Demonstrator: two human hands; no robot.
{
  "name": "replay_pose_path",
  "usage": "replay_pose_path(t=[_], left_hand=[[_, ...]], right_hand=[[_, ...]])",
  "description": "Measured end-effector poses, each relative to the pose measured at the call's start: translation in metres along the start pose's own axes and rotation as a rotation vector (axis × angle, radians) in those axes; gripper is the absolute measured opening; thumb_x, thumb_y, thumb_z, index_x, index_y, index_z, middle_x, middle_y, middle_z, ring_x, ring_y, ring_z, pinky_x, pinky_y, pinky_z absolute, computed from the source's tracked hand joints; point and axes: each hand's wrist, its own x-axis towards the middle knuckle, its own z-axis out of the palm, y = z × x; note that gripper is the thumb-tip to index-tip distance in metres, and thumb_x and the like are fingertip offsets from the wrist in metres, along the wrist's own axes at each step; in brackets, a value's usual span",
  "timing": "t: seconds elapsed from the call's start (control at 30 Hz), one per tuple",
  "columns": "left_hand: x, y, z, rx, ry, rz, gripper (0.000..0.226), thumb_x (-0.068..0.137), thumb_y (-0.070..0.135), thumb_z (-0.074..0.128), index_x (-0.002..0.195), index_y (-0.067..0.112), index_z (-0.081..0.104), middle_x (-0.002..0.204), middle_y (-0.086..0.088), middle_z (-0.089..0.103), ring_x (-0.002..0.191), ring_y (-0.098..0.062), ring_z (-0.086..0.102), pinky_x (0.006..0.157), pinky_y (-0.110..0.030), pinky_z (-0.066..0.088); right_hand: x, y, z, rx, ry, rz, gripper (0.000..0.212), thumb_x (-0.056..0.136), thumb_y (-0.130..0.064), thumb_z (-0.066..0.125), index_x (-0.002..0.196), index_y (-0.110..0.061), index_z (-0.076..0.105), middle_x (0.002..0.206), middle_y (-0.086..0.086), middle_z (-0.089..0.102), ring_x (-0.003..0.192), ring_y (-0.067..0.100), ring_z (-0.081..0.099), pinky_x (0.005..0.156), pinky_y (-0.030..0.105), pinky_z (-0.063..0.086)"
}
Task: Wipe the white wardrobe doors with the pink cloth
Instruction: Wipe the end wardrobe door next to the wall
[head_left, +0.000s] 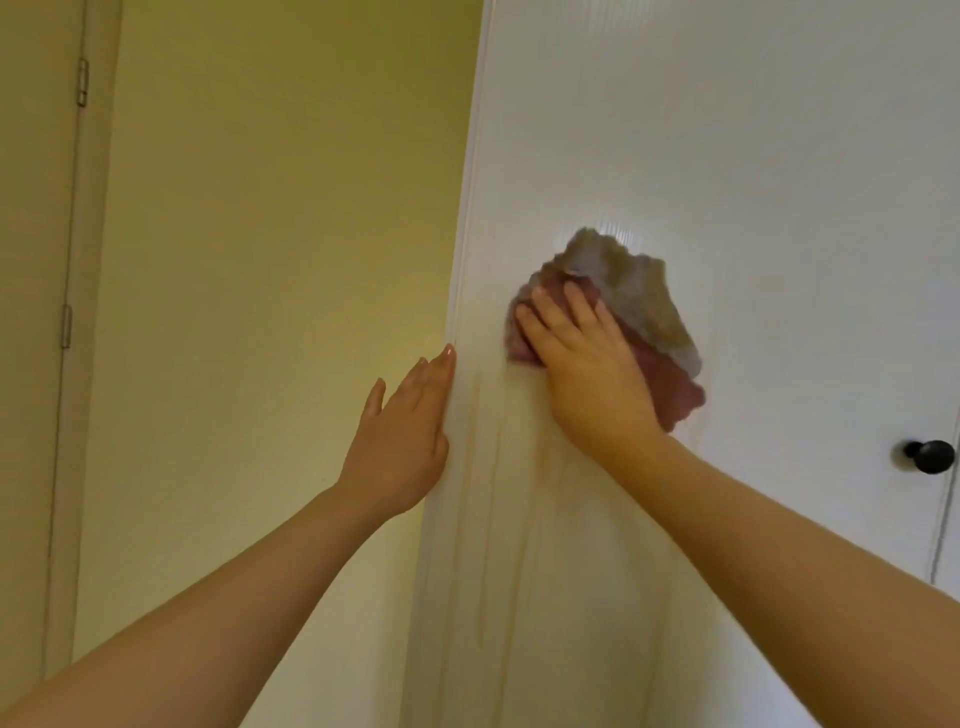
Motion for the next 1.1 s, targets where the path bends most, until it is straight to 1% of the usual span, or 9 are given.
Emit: replay_pose_path(t=[0.23, 0.37, 0.5, 0.57, 0.7, 0.8, 0.9, 1.03, 1.1], left_hand=[[-0.014, -0.004, 0.002, -0.226, -0.093, -0.014, 0.081, 0.088, -0.001, 0.036, 0.149, 0.031, -0.007, 0.148, 0.029, 0.001, 0.138, -0.002, 0.023, 0.115, -0.031, 0.005], [-0.019, -0.001, 0.002, -0.304, -0.094, -0.030, 0.081, 0.088, -0.002, 0.036, 0.150, 0.030, -0.004, 0.152, 0.025, 0.006, 0.134, -0.005, 0.029, 0.115, -0.037, 0.016], [-0.030, 0.004, 0.004, -0.316, -0.136, -0.083, 0.076, 0.089, -0.001, 0.033, 0.151, 0.027, 0.000, 0.153, 0.017, 0.022, 0.130, -0.014, 0.036, 0.114, -0.038, 0.018], [-0.037, 0.004, 0.008, -0.289, -0.187, -0.088, 0.083, 0.086, -0.005, 0.034, 0.150, 0.027, -0.008, 0.158, 0.015, 0.006, 0.139, -0.009, 0.025, 0.117, -0.037, 0.012], [-0.041, 0.007, 0.013, -0.325, -0.171, -0.087, 0.086, 0.084, -0.007, 0.035, 0.150, 0.025, -0.010, 0.158, 0.014, 0.001, 0.141, -0.009, 0.022, 0.115, -0.040, 0.018], [-0.040, 0.012, 0.010, -0.383, -0.142, -0.100, 0.080, 0.083, -0.005, 0.037, 0.152, 0.022, 0.006, 0.142, 0.005, 0.041, 0.125, -0.024, 0.045, 0.104, -0.040, 0.033], [-0.045, 0.008, 0.010, -0.332, -0.195, -0.096, 0.082, 0.085, -0.004, 0.034, 0.151, 0.027, -0.002, 0.155, 0.008, 0.024, 0.132, -0.018, 0.037, 0.110, -0.043, 0.025], [-0.048, 0.007, 0.016, -0.315, -0.199, -0.092, 0.086, 0.086, -0.006, 0.035, 0.147, 0.028, -0.015, 0.158, 0.014, -0.004, 0.142, -0.009, 0.018, 0.115, -0.042, 0.019], [-0.049, 0.010, 0.018, -0.357, -0.173, -0.105, 0.086, 0.085, -0.007, 0.035, 0.148, 0.027, -0.013, 0.157, 0.014, -0.001, 0.143, -0.010, 0.018, 0.114, -0.042, 0.021]], right_hand=[[-0.004, -0.012, 0.007, 0.177, -0.065, -0.300, 0.030, 0.097, -0.008, 0.042, 0.122, -0.019, 0.055, 0.113, -0.006, 0.064, 0.106, -0.004, 0.058, 0.091, 0.017, 0.047], [-0.007, -0.022, 0.024, 0.056, -0.044, -0.125, 0.049, 0.095, -0.008, 0.029, 0.143, -0.018, 0.034, 0.151, 0.001, 0.028, 0.140, 0.011, 0.012, 0.115, 0.030, -0.006], [-0.062, -0.041, 0.040, 0.073, -0.230, -0.452, 0.043, 0.081, -0.014, 0.038, 0.112, -0.009, 0.067, 0.119, 0.009, 0.064, 0.110, 0.033, 0.060, 0.108, 0.036, 0.029], [-0.036, -0.025, 0.026, 0.039, -0.121, -0.390, 0.043, 0.082, -0.014, 0.037, 0.113, -0.008, 0.067, 0.120, 0.011, 0.063, 0.112, 0.033, 0.059, 0.101, 0.038, 0.038], [-0.011, -0.021, 0.016, 0.008, 0.007, -0.027, 0.049, 0.088, -0.005, 0.039, 0.135, -0.016, 0.048, 0.145, 0.004, 0.041, 0.137, 0.030, 0.030, 0.114, 0.037, 0.005], [-0.058, -0.058, 0.044, 0.132, -0.156, -0.245, 0.042, 0.082, -0.007, 0.039, 0.113, -0.016, 0.066, 0.117, 0.005, 0.066, 0.114, 0.029, 0.056, 0.106, 0.043, 0.033], [-0.042, -0.042, 0.025, 0.254, -0.233, -0.344, 0.021, 0.097, -0.019, 0.046, 0.106, -0.031, 0.061, 0.091, -0.006, 0.070, 0.088, 0.013, 0.066, 0.089, 0.040, 0.052], [-0.016, -0.012, 0.014, 0.199, 0.027, -0.003, 0.042, 0.092, -0.006, 0.035, 0.128, -0.013, 0.055, 0.125, 0.008, 0.060, 0.122, 0.022, 0.050, 0.113, 0.028, 0.022], [-0.040, -0.027, 0.025, -0.029, -0.054, -0.165, 0.048, 0.083, -0.008, 0.031, 0.121, -0.009, 0.061, 0.128, 0.010, 0.058, 0.124, 0.033, 0.048, 0.110, 0.036, 0.012]])
